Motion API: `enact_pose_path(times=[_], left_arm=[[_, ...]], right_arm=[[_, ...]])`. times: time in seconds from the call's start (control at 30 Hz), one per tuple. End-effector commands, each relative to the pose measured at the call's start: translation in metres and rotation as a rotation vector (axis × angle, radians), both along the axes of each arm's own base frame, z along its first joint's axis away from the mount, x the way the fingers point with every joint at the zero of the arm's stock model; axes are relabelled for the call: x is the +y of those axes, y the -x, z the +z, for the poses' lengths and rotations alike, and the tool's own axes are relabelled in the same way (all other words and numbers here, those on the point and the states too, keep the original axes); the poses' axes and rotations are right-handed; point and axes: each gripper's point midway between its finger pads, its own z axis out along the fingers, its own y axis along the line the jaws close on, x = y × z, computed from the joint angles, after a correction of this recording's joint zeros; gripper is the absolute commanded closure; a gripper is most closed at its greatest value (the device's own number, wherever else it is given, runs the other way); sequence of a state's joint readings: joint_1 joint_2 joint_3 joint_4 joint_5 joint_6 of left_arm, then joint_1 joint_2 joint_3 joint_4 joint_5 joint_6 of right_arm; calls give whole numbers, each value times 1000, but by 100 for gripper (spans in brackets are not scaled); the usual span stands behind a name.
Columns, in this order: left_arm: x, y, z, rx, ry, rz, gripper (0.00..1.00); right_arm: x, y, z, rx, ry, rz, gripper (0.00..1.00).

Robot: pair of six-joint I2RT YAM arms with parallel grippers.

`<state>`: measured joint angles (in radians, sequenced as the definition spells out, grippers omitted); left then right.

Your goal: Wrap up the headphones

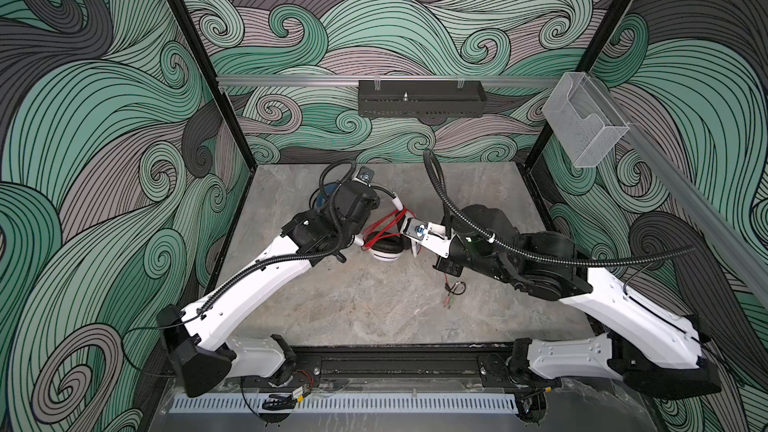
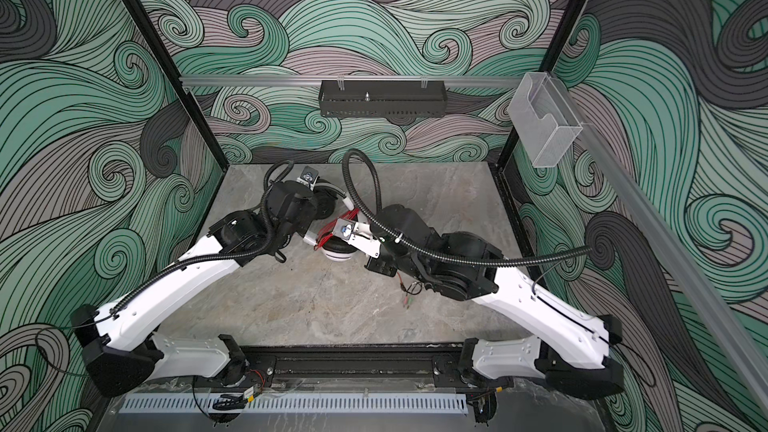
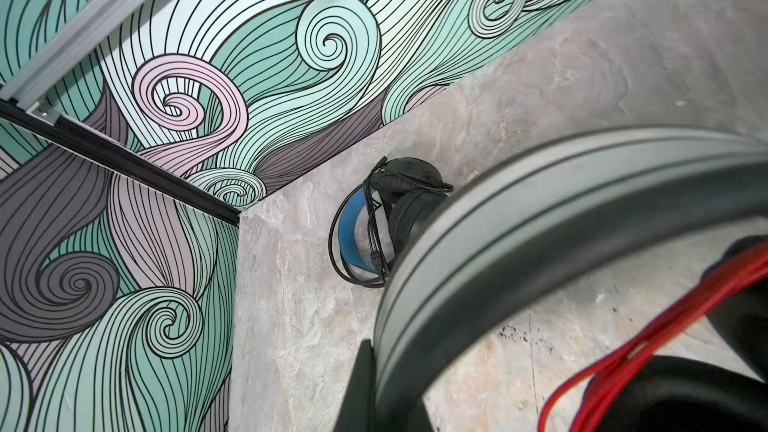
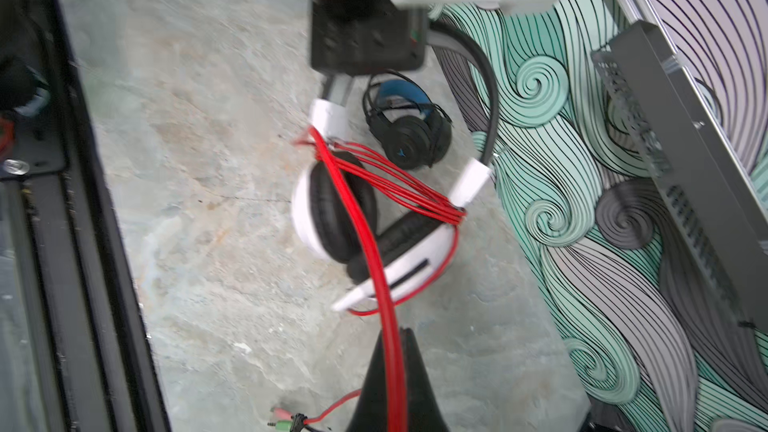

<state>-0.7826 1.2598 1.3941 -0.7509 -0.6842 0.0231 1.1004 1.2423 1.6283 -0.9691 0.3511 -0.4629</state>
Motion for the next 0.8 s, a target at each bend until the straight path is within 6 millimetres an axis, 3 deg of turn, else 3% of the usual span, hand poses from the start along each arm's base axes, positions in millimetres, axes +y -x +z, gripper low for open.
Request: enact_pose_path(times=[0.0, 0.23, 0.53, 0.77], left_arm=[[10, 27, 18, 9, 32, -64, 100], [8, 66, 21, 94, 166, -178, 100], [-2, 78, 30, 123, 284, -226, 100], [-26, 93, 59, 115, 418, -377, 100]], right_arm=[[-11, -20, 4, -51, 83, -50, 100], [-13, -41, 10, 6, -30, -98, 100], [-38, -61, 3, 66, -164, -211, 100], [-48, -73, -9, 104, -238, -263, 97]])
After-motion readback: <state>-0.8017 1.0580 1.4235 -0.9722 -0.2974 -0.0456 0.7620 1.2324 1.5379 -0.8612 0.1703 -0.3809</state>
